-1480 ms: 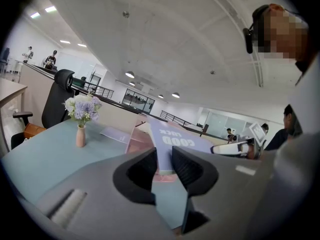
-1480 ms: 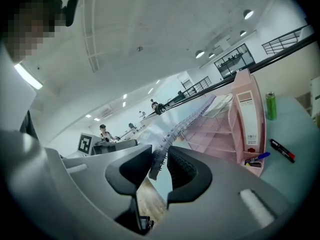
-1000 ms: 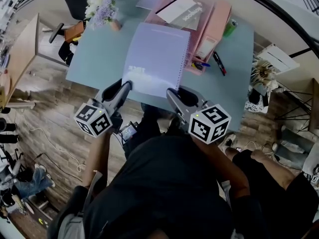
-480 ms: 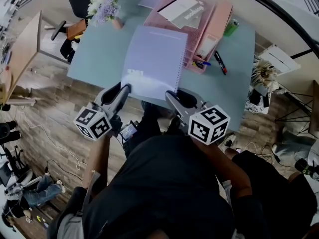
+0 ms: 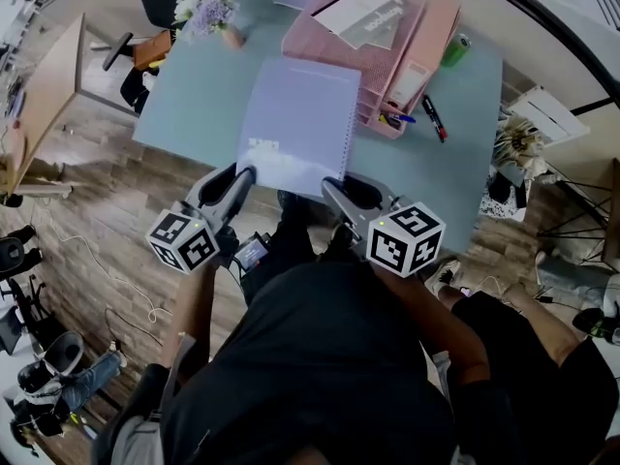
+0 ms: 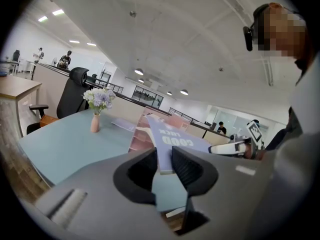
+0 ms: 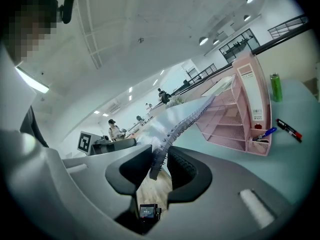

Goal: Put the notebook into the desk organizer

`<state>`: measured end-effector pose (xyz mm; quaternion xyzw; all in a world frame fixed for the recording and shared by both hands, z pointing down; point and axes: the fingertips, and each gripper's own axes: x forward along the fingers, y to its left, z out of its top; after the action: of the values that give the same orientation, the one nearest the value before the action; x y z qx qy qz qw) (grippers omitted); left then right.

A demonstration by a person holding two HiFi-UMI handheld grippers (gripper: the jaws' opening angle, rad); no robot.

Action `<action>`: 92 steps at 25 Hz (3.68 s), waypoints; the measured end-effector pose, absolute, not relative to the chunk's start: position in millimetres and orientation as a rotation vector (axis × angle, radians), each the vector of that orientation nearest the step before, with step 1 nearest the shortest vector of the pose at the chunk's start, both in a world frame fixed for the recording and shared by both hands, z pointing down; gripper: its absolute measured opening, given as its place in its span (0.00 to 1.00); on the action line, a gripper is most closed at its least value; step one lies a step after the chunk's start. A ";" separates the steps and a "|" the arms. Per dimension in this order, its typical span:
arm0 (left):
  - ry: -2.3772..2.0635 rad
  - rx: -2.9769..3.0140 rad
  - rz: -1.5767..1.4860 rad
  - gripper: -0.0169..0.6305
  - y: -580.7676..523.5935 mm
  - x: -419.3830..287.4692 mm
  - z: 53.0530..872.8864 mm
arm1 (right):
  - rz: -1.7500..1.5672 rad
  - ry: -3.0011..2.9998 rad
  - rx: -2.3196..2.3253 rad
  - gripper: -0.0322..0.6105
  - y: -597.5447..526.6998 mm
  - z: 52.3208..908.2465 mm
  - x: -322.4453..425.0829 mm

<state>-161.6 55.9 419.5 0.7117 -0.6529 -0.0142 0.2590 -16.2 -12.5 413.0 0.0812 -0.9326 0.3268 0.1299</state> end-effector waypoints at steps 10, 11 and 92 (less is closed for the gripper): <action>-1.748 1.871 -0.024 0.27 63.7 -161.5 446.7 | 0.974 -2.664 0.229 0.20 -6.7 437.6 -17.1; -1.744 1.866 -0.021 0.27 64.0 -161.8 449.9 | 0.973 -2.661 0.230 0.20 -6.3 440.4 -17.3; -1.543 1.820 0.123 0.26 -16.6 -177.2 543.9 | 1.038 -2.563 0.436 0.20 -68.1 531.6 -24.8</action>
<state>-177.2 -16.6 543.9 0.7085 -0.6007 0.0478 0.3672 -24.8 -68.1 531.6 0.1536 -0.9021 0.3655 0.1703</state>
